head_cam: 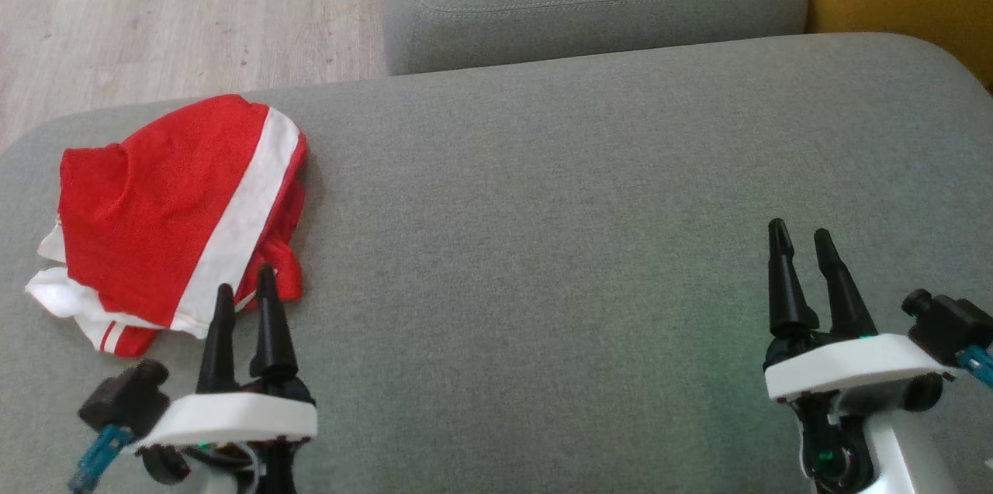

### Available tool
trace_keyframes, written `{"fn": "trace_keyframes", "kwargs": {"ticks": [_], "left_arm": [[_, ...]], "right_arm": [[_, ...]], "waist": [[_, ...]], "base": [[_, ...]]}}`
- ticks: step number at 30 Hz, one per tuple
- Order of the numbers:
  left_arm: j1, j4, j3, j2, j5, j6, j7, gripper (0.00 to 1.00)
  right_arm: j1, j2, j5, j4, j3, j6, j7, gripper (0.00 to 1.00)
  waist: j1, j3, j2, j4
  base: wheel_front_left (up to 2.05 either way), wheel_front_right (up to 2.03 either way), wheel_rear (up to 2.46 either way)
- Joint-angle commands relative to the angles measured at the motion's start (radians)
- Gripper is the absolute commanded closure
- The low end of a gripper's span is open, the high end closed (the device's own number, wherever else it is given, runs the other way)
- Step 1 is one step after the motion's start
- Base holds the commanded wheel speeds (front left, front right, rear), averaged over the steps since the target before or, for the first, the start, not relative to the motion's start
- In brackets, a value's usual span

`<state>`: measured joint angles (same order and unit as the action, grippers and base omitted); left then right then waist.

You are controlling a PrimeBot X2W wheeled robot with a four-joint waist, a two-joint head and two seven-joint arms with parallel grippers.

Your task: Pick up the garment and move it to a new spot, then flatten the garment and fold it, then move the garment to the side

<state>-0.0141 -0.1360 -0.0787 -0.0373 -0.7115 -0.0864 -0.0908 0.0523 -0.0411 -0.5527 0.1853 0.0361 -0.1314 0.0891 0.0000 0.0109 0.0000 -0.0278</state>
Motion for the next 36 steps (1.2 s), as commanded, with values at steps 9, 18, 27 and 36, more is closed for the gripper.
{"fn": "trace_keyframes", "kwargs": {"ticks": [9,18,27,36], "left_arm": [[-0.052,0.000,-0.045,-0.033,0.171,0.054,-0.039,0.00],[-0.070,-0.007,-0.105,-0.064,0.286,0.107,-0.065,0.00],[-0.105,-0.032,-0.193,-0.111,0.428,0.148,-0.092,0.00],[-0.133,-0.079,-0.273,-0.148,0.542,0.207,-0.115,0.00]], "right_arm": [[0.053,-0.007,0.169,-0.039,0.045,0.000,0.040,0.00],[0.062,-0.007,0.312,-0.022,0.073,0.001,0.066,0.00],[0.077,-0.008,0.457,-0.016,0.097,0.001,0.093,0.00],[0.086,-0.008,0.579,-0.019,0.117,0.001,0.116,0.00]], "waist": [[0.0000,-0.002,0.0000,0.001],[0.0000,0.005,0.0000,-0.007],[0.0000,0.010,0.0000,-0.012],[0.0000,0.010,0.0000,-0.016]], "base": [[0.00,0.00,0.00],[0.00,0.00,0.00],[0.00,0.00,0.00],[0.00,0.00,0.00]]}}
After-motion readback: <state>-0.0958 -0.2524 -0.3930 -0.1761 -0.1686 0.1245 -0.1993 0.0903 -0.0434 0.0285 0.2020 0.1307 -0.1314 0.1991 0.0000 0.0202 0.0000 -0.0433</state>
